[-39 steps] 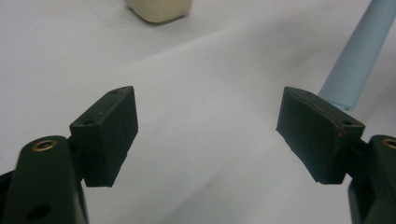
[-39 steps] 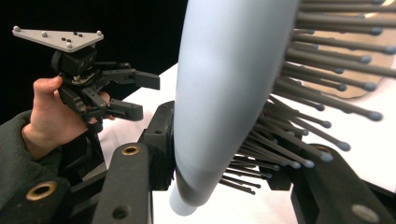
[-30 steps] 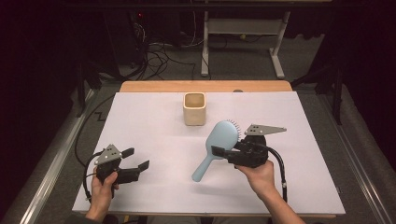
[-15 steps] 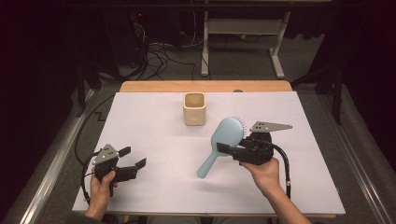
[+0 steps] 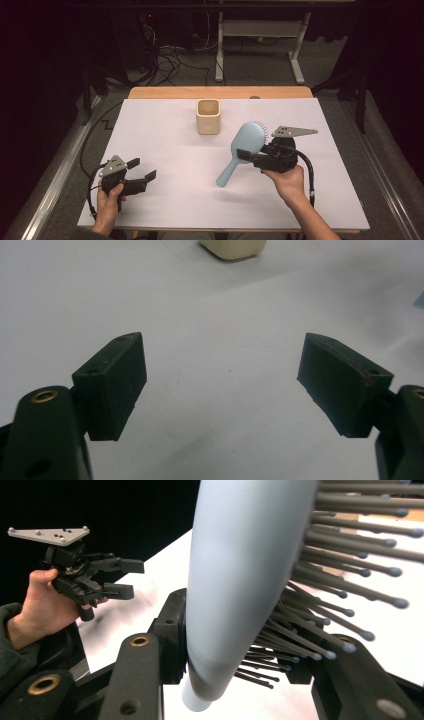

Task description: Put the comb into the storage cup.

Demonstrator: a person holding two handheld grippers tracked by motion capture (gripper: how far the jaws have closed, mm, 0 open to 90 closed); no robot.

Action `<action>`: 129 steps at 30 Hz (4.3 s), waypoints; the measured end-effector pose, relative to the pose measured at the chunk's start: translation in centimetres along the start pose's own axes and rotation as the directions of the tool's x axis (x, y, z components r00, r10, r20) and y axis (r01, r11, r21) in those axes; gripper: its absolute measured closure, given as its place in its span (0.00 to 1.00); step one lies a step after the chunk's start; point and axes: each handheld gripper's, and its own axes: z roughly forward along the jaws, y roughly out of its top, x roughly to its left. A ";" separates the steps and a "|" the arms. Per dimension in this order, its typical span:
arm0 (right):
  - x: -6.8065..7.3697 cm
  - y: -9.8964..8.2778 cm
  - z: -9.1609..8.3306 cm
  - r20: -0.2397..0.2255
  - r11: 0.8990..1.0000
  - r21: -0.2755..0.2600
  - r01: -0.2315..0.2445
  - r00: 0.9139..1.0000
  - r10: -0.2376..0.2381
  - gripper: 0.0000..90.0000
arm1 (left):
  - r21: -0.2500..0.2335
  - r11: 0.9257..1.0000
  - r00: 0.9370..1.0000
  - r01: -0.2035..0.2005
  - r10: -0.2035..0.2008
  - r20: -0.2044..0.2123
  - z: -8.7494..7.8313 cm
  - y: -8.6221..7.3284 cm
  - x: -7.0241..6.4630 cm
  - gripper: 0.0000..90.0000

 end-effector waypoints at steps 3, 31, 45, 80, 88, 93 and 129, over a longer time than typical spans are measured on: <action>-0.2 0.1 -0.1 0.005 1.000 -0.001 0.000 1.000 0.000 0.62 | -0.001 1.000 1.000 -0.001 0.001 0.002 0.0 0.0 0.0 0.23; -0.9 2.0 -0.9 0.056 1.000 -0.006 0.005 0.998 -0.005 0.62 | 0.001 1.000 1.000 -0.001 0.001 0.006 0.0 -0.1 -0.1 0.22; -1.1 3.1 -0.9 0.069 1.000 -0.005 0.015 0.997 -0.014 0.62 | 0.001 1.000 1.000 -0.003 0.003 0.006 0.0 -0.1 -0.1 0.22; -1.9 6.9 -0.3 0.107 0.999 -0.010 0.032 0.994 -0.031 0.62 | 0.001 1.000 1.000 -0.002 0.002 0.010 0.0 -0.2 -0.1 0.21; -2.1 7.7 0.0 0.118 0.999 -0.005 0.035 0.992 -0.034 0.62 | 0.000 1.000 1.000 0.000 0.000 0.011 0.0 -0.2 -0.1 0.21; -2.2 8.3 0.2 0.122 0.999 -0.003 0.033 0.992 -0.033 0.62 | -0.001 1.000 1.000 0.001 -0.001 0.011 0.0 -0.2 -0.1 0.21; -2.2 12.1 1.7 0.147 0.998 -0.011 0.057 0.988 -0.055 0.62 | -0.005 1.000 1.000 -0.005 0.005 0.014 -0.2 -0.2 -0.1 0.21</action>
